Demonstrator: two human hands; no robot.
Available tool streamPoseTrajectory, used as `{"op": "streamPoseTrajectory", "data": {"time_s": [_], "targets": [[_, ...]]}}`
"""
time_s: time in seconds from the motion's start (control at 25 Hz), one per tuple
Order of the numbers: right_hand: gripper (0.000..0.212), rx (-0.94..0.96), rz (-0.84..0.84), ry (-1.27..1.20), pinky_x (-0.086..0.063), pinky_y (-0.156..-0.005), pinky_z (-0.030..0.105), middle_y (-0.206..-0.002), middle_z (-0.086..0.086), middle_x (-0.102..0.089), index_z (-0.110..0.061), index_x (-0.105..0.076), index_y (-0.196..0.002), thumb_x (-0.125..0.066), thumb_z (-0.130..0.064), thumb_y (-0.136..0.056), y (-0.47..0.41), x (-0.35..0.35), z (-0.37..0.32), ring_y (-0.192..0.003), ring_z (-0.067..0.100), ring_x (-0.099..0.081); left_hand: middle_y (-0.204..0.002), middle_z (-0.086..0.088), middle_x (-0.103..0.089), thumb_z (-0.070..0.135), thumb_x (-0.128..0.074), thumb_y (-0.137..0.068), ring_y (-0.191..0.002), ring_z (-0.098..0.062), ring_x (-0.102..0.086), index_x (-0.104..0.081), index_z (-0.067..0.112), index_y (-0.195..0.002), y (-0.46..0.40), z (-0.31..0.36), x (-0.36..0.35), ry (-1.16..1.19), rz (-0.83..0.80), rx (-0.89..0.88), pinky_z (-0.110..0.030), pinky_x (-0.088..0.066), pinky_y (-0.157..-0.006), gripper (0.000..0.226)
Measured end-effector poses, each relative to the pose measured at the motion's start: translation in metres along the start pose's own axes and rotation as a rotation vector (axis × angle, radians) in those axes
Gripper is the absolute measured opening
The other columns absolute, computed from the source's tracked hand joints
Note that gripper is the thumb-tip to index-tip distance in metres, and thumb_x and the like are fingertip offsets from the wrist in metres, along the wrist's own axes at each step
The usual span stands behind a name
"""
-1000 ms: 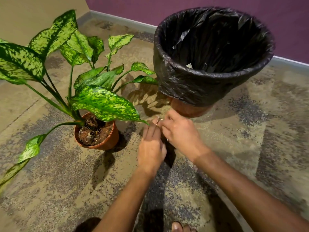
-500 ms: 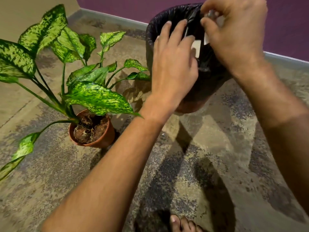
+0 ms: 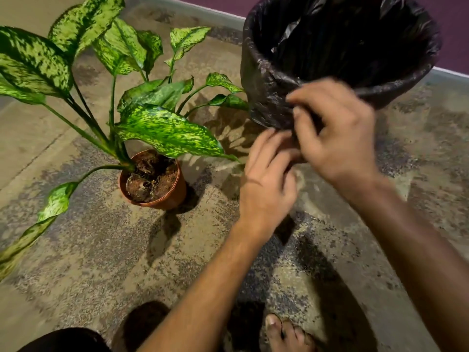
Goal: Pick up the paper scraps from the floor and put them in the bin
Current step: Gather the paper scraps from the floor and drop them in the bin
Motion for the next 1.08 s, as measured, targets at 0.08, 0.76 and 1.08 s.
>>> {"op": "streamPoseTrajectory", "data": {"time_s": [0.08,0.76,1.08], "targets": [[0.018,-0.104,-0.134,-0.090,-0.050,-0.079,0.025,-0.098,0.009,-0.068,-0.005,-0.070,-0.105,-0.059,-0.007,-0.092,0.045,-0.039,0.006,-0.085,0.020,-0.063,-0.134,-0.006,-0.056,0.003,-0.060,-0.081,-0.133,-0.022,-0.040,-0.065,0.009,-0.112,0.047,-0.045,-0.011,-0.076,-0.106,0.245,-0.029,-0.025,-0.117,0.032],[0.025,-0.287,-0.752,0.231,-0.044,-0.063,0.024,-0.093,-0.002,-0.061,-0.018,-0.067,-0.112,-0.059,-0.010,-0.090,0.195,-0.202,0.085,-0.085,0.018,-0.057,-0.155,0.002,0.025,0.055,-0.010,-0.098,-0.143,-0.022,0.025,0.011,0.019,-0.151,0.213,-0.178,-0.023,-0.582,-0.895,0.422,-0.046,0.016,-0.115,0.068],[0.025,-0.290,-0.773,0.299,-0.043,-0.058,0.026,-0.087,0.005,-0.062,-0.008,-0.066,-0.097,-0.062,0.005,-0.076,0.180,-0.197,0.075,-0.074,0.021,-0.057,-0.154,0.001,0.027,0.054,-0.011,-0.099,-0.142,-0.023,0.028,0.016,0.020,-0.150,0.213,-0.178,-0.023,-0.568,-0.917,0.434,-0.046,0.018,-0.114,0.067]]}}
Point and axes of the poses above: each hand's wrist, its own y-axis away from the middle knuckle, its own x-axis out of the back of the hand, z = x × y, the point moved 10 cm from there along -y, towards the middle knuckle
